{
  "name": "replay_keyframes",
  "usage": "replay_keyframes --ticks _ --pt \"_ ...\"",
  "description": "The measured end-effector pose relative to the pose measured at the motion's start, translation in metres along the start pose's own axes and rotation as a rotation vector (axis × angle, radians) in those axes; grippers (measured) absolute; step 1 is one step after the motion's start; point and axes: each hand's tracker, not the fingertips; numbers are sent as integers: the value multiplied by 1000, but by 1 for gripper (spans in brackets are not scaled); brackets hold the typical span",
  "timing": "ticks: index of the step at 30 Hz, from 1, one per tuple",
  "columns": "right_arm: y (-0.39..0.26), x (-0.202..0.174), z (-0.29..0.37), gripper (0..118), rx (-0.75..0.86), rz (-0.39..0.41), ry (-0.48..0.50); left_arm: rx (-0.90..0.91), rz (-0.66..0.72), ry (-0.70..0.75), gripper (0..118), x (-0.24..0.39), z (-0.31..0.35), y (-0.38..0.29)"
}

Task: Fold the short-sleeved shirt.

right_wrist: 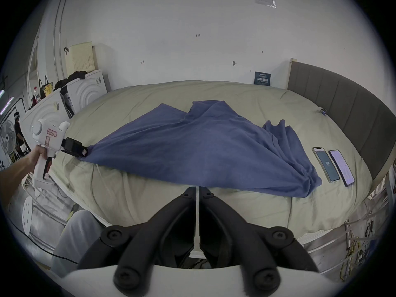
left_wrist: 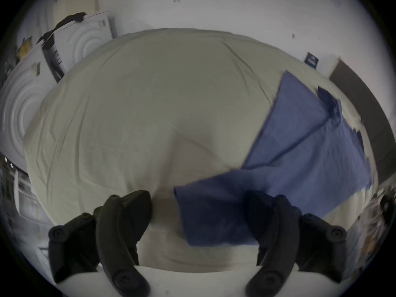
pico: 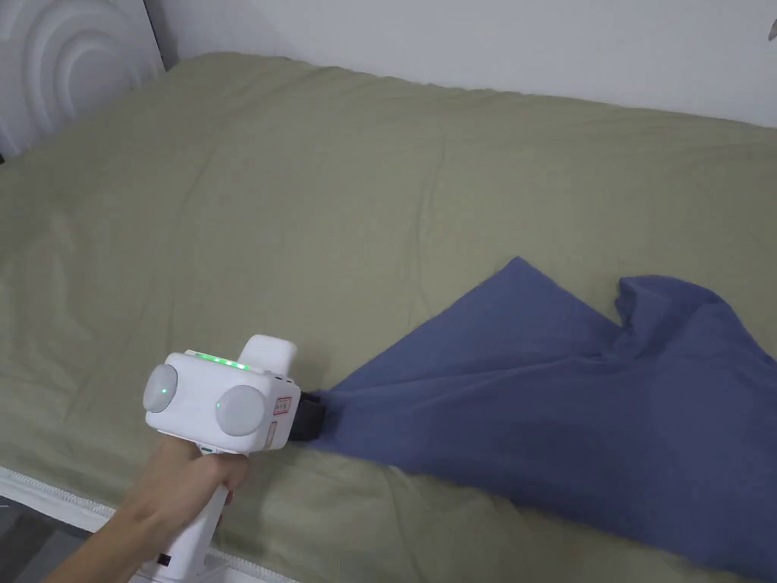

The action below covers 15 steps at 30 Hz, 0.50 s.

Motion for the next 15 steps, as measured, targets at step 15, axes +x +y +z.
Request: replay_keyframes --ticks 15 --pt "15 42 -33 5 -60 -83 -25 77 72 -7 0 26 21 -11"
